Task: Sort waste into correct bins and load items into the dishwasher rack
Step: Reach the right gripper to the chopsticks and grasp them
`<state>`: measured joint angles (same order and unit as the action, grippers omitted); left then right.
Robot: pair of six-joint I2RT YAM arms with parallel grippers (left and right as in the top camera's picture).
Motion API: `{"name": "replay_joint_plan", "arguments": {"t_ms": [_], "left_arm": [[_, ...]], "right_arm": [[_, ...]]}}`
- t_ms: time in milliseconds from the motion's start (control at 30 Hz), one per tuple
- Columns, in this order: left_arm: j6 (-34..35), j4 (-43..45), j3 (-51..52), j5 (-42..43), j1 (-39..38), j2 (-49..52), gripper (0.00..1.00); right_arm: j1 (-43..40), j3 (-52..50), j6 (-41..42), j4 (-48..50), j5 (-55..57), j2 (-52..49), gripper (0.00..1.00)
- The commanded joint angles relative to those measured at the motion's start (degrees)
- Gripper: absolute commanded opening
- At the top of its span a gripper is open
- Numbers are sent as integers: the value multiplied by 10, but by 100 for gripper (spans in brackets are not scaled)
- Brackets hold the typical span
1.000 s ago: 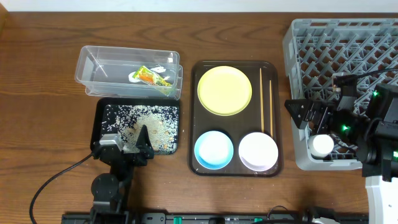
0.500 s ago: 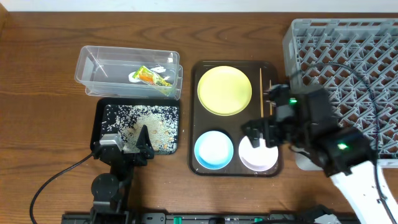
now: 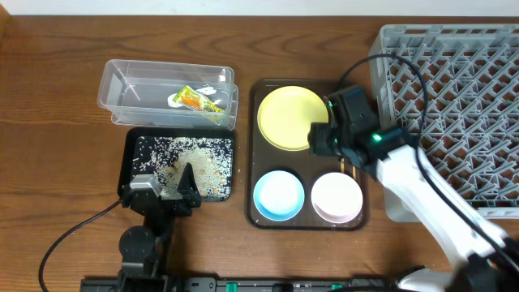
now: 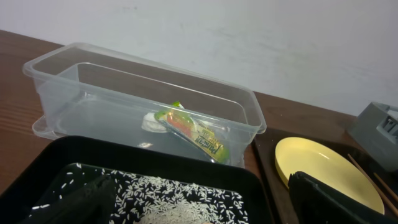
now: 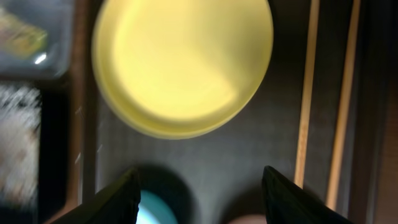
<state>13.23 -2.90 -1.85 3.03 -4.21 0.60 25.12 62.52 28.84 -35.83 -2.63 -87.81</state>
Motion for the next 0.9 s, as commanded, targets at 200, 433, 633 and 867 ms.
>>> {"name": "replay_joint_plan", "arguments": {"t_ms": [200, 433, 633, 867], "left_arm": [[-5, -8, 16, 0, 3, -4, 91], [-5, -8, 16, 0, 3, -4, 91], [-5, -8, 16, 0, 3, -4, 91], [-5, -8, 16, 0, 3, -4, 91]], "right_arm": [[-55, 4, 97, 48, 28, -117, 59], [-54, 4, 101, 97, -27, -184, 52], [-52, 4, 101, 107, -19, -190, 51], [-53, 4, 68, 143, 11, -190, 49]]}}
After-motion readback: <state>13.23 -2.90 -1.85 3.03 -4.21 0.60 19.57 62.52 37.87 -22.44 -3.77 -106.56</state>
